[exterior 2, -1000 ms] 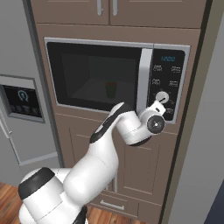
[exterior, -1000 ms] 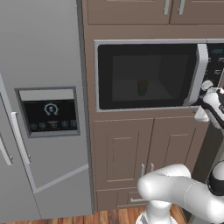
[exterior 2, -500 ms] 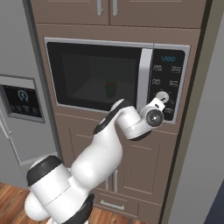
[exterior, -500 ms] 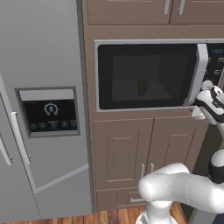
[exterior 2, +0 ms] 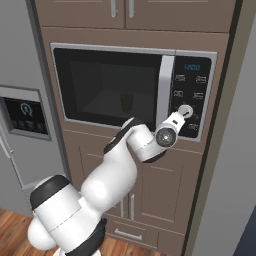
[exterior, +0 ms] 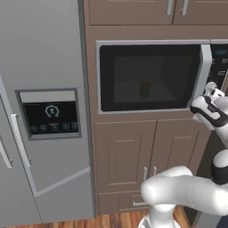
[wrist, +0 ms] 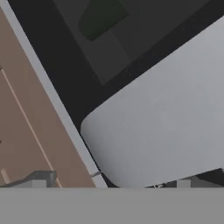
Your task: Place the microwavable item in the microwave. Then, close the microwave door and press the start button.
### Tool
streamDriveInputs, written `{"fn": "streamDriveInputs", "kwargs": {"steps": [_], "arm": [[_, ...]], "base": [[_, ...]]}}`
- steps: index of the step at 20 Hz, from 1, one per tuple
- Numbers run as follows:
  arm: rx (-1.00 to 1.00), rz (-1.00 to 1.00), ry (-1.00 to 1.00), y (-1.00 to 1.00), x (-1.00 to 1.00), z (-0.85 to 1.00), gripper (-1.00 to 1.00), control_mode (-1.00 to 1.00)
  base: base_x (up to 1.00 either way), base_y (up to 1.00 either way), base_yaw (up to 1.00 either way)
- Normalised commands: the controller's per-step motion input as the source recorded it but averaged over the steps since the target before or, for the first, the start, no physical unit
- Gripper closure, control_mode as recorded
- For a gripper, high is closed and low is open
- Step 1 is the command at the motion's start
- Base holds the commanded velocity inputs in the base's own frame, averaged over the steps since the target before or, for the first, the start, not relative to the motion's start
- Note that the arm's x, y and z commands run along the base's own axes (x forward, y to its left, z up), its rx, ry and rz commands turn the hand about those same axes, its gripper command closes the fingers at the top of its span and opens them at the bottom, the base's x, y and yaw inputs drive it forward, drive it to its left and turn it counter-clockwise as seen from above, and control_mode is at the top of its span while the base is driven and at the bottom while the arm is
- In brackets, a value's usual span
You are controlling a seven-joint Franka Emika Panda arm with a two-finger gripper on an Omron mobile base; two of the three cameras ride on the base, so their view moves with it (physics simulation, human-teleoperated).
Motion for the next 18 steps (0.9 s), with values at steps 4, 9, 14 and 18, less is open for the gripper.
{"fn": "streamDriveInputs", "kwargs": {"steps": [4,9,14,18], "arm": [[0.00,0.01,0.06,-0.20,0.08,-0.19,-1.00,-1.00],[0.00,0.06,0.09,-0.31,0.03,-0.43,-1.00,-1.00],[0.00,0.07,0.12,-0.29,0.11,-0.51,-1.00,-1.00],[0.00,0.06,0.12,-0.22,0.16,-0.47,-1.00,-1.00]], "base": [[0.00,0.00,0.00],[0.00,0.00,0.00],[0.00,0.00,0.00],[0.00,0.00,0.00]]}}
